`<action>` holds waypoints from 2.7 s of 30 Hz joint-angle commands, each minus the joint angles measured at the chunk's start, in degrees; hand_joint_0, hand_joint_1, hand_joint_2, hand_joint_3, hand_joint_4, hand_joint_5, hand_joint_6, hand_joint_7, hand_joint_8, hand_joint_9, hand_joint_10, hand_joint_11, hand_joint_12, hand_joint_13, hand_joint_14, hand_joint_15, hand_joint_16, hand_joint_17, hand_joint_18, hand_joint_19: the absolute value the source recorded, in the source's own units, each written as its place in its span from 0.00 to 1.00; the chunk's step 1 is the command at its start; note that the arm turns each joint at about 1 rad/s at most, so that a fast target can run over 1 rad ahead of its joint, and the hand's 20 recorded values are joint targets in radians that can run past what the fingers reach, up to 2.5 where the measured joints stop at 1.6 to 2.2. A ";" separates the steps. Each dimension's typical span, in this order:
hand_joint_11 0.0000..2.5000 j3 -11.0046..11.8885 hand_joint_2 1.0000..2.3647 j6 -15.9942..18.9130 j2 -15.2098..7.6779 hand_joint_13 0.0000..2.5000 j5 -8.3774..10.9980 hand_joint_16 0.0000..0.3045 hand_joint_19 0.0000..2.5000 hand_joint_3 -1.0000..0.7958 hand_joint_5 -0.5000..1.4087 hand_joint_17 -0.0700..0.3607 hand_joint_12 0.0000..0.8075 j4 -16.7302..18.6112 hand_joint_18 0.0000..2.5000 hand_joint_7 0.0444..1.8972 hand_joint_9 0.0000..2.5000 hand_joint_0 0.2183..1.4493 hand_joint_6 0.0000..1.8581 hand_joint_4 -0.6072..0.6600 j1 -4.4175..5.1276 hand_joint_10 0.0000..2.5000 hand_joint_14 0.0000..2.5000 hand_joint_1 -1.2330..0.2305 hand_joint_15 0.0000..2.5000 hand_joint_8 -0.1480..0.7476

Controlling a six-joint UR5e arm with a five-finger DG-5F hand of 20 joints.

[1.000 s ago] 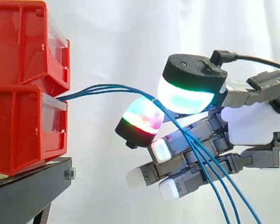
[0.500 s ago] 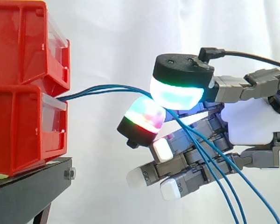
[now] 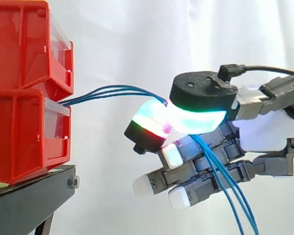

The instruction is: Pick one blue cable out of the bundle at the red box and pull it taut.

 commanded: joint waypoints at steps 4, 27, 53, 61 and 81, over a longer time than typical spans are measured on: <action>0.31 0.00 0.00 0.18 -0.02 0.22 -0.05 0.19 0.15 0.28 0.17 0.47 0.52 0.00 0.28 0.62 0.31 0.32 0.47 0.66 0.05 0.01 0.00 0.21 0.11 0.58; 0.31 0.18 0.02 0.18 -0.02 0.23 0.03 0.19 0.16 0.42 0.19 0.47 0.52 0.00 0.30 0.67 0.34 0.37 0.47 0.61 0.13 0.01 0.00 0.25 0.11 0.60; 0.30 0.18 0.00 0.09 -0.02 0.22 0.03 0.20 0.16 0.28 0.17 0.49 0.55 0.00 0.29 0.59 0.30 0.25 0.47 0.67 0.13 0.01 0.00 0.27 0.11 0.60; 0.30 0.09 0.01 0.09 -0.02 0.22 0.03 0.19 0.17 0.33 0.19 0.47 0.53 0.00 0.29 0.63 0.33 0.32 0.46 0.66 0.13 0.01 0.00 0.37 0.11 0.60; 0.31 0.18 0.01 0.18 -0.02 0.22 0.03 0.19 0.14 0.37 0.17 0.47 0.52 0.00 0.29 0.67 0.31 0.45 0.49 0.58 0.22 0.01 0.00 0.18 0.11 0.57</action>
